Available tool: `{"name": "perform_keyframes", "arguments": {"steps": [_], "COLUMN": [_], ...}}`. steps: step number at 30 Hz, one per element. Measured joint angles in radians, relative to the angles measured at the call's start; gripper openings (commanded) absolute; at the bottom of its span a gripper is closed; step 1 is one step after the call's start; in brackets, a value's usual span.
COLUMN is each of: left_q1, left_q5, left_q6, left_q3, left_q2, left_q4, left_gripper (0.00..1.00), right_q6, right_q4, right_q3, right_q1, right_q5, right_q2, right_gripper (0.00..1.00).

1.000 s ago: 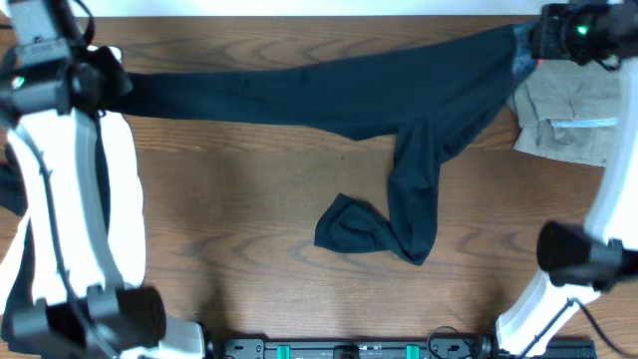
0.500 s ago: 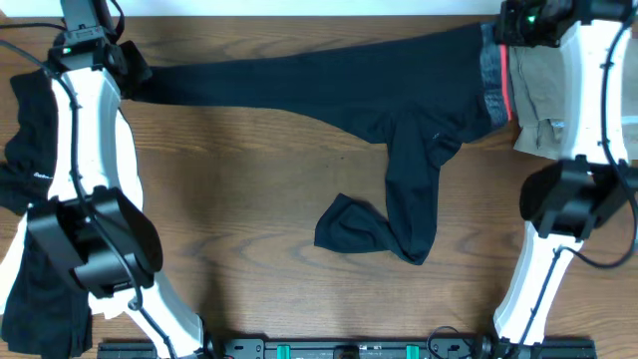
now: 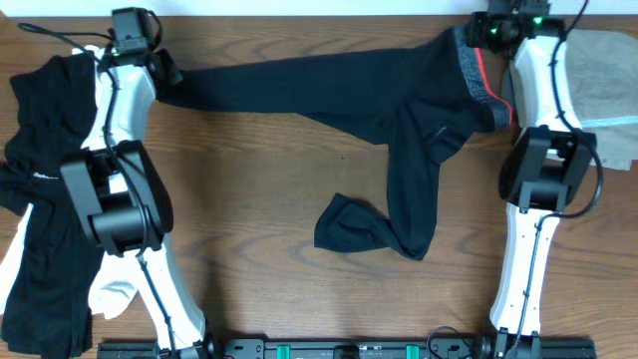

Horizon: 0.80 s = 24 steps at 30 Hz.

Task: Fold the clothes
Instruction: 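Lift and lay the stretched leggings flat along the far edge with both grippers, then release the cuff and move the left gripper toward the table center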

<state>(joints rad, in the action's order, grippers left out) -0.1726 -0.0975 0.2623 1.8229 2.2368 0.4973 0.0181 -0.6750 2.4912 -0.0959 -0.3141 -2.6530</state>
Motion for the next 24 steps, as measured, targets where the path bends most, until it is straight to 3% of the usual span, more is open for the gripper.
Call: {"name": "perform_keyframes", "arguments": {"steps": [2,3,4,9,13,24], "left_q1": [0.007,0.009,0.010,0.008,0.005,0.099], "left_q5": [0.000,0.000,0.000,0.000,0.003,0.102], "left_q6": [-0.004,0.002,0.003,0.005,0.004,0.003], "left_q3": [0.000,0.000,0.000,0.000,-0.001,0.012], "left_q2": [0.017,0.022,0.024,0.016,-0.032,-0.475], "left_q4": [-0.026,-0.034,-0.036,0.000,0.101,0.605], "left_gripper": [0.66,0.82,0.98,0.98,0.98,0.98], "right_q6": [0.005,0.008,0.014,0.035,0.050,0.044], "right_q4": [0.039,0.054,0.064,0.044,-0.101,-0.504], "right_q3": [0.000,0.000,-0.001,0.003,0.002,0.021], "right_q1": [0.012,0.016,0.023,0.035,0.028,-0.022], "right_q5": [0.000,-0.001,-0.001,-0.008,-0.008,-0.008], "right_q2": [-0.020,-0.024,-0.024,-0.011,0.042,0.502], "right_gripper": [0.89,0.98,0.99,0.99,0.99,0.99]}}
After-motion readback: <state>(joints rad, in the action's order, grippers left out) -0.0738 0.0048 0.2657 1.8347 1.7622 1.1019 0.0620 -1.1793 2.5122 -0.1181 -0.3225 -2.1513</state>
